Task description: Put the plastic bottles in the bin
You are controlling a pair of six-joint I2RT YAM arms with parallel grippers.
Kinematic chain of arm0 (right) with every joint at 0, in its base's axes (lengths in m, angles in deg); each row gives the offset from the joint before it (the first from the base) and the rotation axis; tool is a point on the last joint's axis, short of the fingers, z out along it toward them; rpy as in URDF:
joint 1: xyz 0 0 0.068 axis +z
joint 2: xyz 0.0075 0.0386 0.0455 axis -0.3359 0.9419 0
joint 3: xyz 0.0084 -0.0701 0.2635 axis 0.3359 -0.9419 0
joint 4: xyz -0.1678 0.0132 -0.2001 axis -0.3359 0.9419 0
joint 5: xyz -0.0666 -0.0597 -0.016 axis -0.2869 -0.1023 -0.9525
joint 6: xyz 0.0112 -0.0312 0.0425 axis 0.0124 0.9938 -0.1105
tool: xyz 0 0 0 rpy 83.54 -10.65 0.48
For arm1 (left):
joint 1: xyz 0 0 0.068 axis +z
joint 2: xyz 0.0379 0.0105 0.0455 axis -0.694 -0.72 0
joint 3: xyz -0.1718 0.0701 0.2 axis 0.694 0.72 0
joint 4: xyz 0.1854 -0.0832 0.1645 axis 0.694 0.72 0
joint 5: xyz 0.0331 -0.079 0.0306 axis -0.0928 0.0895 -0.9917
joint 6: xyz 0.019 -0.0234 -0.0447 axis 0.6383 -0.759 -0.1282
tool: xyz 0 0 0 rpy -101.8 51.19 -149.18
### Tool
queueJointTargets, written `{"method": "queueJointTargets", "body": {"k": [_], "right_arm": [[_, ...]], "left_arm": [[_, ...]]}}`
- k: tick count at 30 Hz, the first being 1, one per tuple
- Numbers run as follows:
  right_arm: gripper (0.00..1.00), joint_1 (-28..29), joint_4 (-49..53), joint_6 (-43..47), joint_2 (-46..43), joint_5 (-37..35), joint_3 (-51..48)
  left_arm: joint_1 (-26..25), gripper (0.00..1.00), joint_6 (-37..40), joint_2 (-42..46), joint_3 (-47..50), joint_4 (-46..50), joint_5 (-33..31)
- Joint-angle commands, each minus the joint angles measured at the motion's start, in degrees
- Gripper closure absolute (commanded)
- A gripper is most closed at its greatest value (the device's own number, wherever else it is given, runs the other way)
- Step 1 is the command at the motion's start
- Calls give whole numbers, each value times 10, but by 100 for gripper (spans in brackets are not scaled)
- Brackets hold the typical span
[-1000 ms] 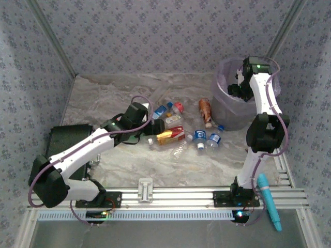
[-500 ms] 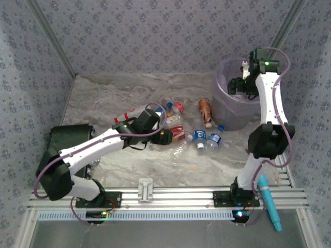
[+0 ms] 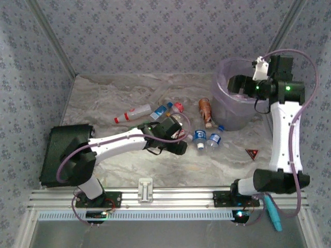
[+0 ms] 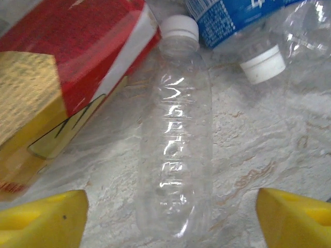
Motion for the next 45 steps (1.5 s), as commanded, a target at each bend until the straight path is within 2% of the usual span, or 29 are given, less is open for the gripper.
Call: {"method": "queueJointTargets", "body": {"k": [1, 7, 14, 18, 24, 31, 36, 39, 45], "right_arm": [[4, 9, -72, -47, -52, 108, -51], [1, 34, -80, -53, -103, 131, -119], [1, 42, -82, -50, -121, 140, -186], [1, 49, -91, -44, -130, 144, -218], [1, 61, -106, -49, -132, 151, -250], [3, 74, -130, -68, -134, 156, -269], [4, 88, -141, -81, -134, 171, -262], [4, 104, -149, -87, -133, 171, -256], [5, 151, -195, -132, -117, 168, -247]], "left_arm": [[-6, 18, 17, -28, -21, 3, 2], [-19, 17, 33, -75, -44, 19, 6], [-29, 16, 36, -122, -53, 37, 8], [-29, 21, 38, -137, -55, 36, 7], [-29, 33, 38, -143, -57, 36, 8], [-29, 47, 39, -121, -49, 29, 13], [-29, 50, 40, -91, -50, 35, 16], [-29, 50, 48, -46, -42, 38, 4], [-9, 55, 45, 56, 8, -27, -30]]}}
